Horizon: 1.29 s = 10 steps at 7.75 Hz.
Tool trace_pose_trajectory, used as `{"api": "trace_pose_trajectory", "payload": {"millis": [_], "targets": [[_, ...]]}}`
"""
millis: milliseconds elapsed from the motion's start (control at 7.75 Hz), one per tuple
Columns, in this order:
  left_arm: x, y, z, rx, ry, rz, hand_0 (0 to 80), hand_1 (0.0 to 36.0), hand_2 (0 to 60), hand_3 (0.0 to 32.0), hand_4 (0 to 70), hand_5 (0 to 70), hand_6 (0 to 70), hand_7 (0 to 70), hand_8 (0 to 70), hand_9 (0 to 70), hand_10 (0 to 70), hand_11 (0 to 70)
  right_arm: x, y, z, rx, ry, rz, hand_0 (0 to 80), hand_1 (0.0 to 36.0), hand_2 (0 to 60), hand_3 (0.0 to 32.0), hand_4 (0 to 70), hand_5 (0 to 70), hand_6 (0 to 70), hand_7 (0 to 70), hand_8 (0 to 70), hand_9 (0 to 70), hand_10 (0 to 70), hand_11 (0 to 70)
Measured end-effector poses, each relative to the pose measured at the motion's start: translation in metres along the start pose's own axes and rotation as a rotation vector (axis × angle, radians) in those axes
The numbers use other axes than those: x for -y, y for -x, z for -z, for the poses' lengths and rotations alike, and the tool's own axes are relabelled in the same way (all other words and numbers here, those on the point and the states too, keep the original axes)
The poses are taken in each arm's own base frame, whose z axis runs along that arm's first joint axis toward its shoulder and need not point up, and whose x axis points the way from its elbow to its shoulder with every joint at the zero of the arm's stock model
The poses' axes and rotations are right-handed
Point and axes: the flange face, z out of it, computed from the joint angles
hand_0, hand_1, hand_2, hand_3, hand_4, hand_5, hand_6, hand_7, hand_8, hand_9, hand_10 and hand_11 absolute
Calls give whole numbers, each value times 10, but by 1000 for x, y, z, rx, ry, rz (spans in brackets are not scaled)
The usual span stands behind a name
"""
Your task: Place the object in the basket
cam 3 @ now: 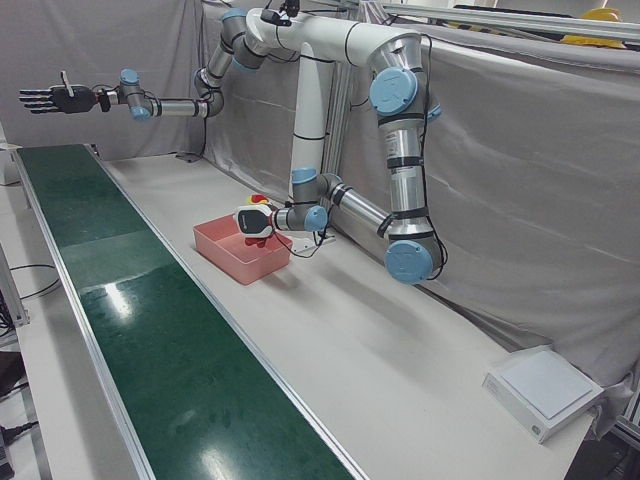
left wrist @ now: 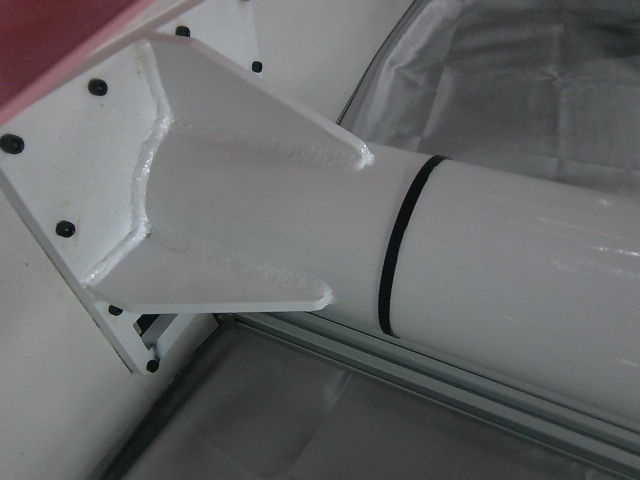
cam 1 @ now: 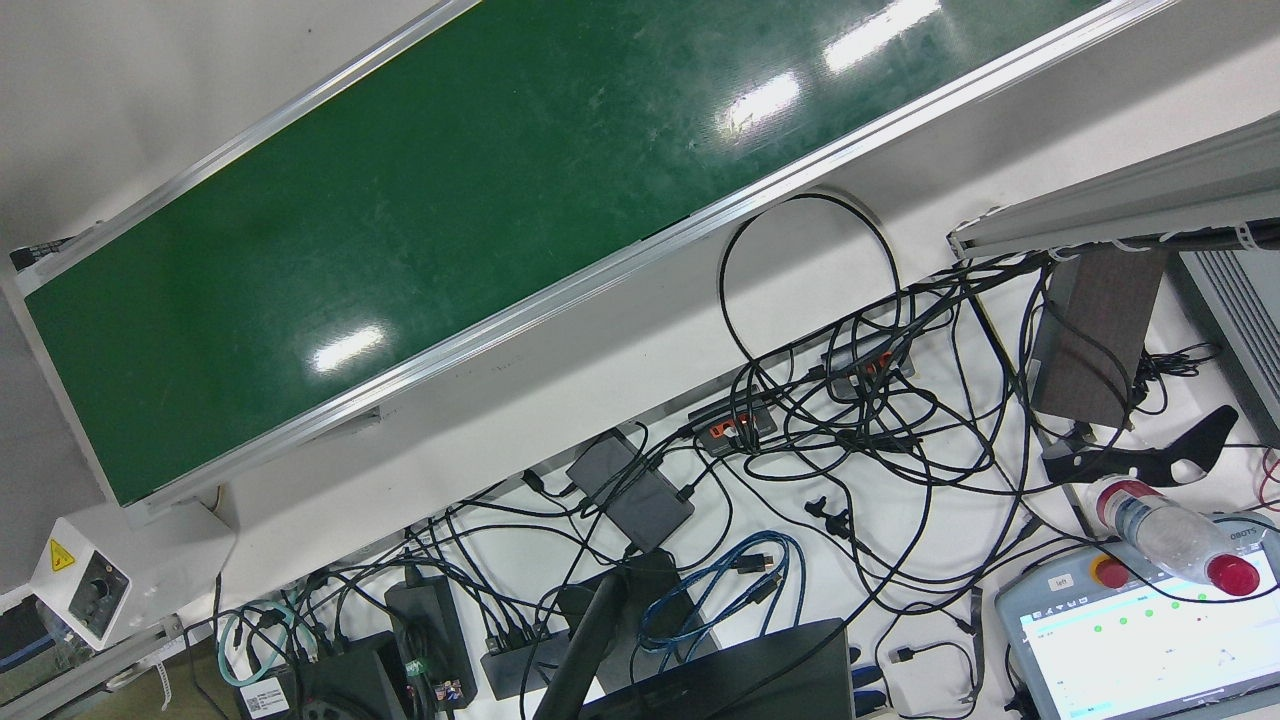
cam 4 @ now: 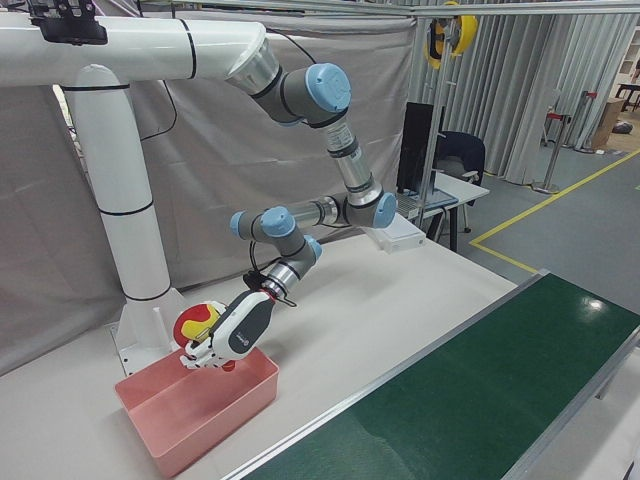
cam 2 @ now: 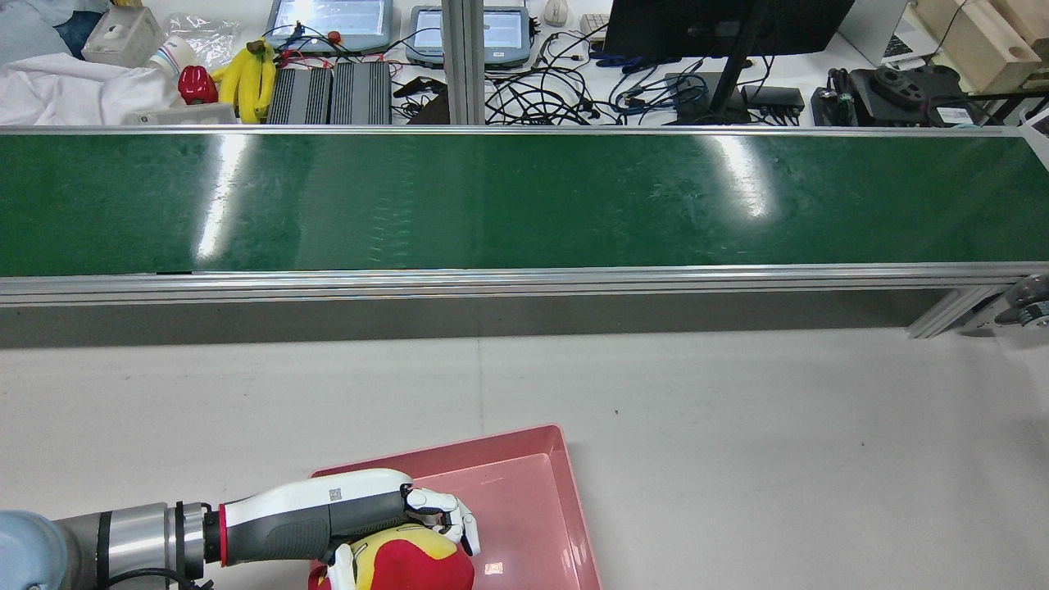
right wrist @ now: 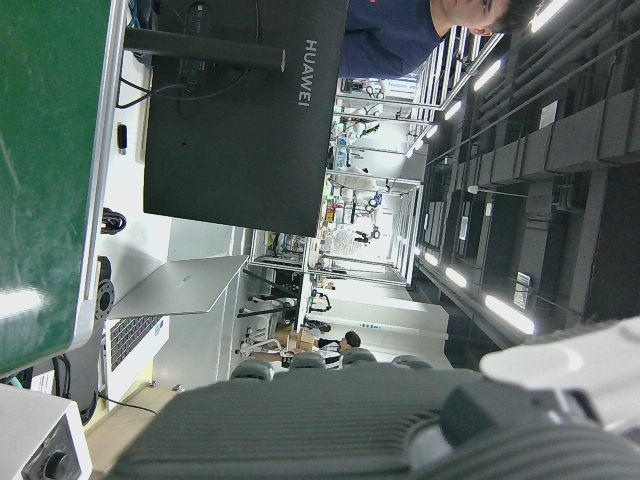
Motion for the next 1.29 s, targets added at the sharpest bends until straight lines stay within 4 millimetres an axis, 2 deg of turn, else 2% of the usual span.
{"api": "trace_pose_trajectory", "payload": {"millis": [129, 258, 516, 774, 1032, 1290], "targets": [[-2, 4, 0, 13, -1, 4, 630, 148, 0, 0, 102, 351, 63, 78, 144, 219, 20, 50, 0, 0, 0, 0, 0, 0, 0, 0, 0, 0, 0, 0, 0, 0, 0, 0, 0, 0], [-3, 5, 2, 20, -7, 4, 633, 139, 0, 0, 110, 275, 57, 58, 115, 178, 0, 1, 0, 0, 0, -1, 0, 0, 0, 0, 0, 0, 0, 0, 0, 0, 0, 0, 0, 0], [-3, 2, 7, 33, -30, 4, 668, 127, 0, 0, 89, 267, 51, 54, 99, 158, 0, 0, 0, 0, 0, 0, 0, 0, 0, 0, 0, 0, 0, 0, 0, 0, 0, 0, 0, 0], [1, -4, 13, 38, -57, 1, 602, 118, 0, 0, 75, 288, 54, 66, 123, 191, 0, 0, 0, 0, 0, 0, 0, 0, 0, 0, 0, 0, 0, 0, 0, 0, 0, 0, 0, 0], [6, -23, 25, 12, -77, -8, 577, 122, 0, 0, 75, 363, 66, 88, 166, 252, 14, 38, 0, 0, 0, 0, 0, 0, 0, 0, 0, 0, 0, 0, 0, 0, 0, 0, 0, 0], [7, -55, 48, -39, -101, -28, 565, 128, 0, 0, 72, 375, 67, 93, 172, 261, 23, 51, 0, 0, 0, -1, 0, 0, 0, 0, 0, 0, 0, 0, 0, 0, 0, 0, 0, 0]]}}
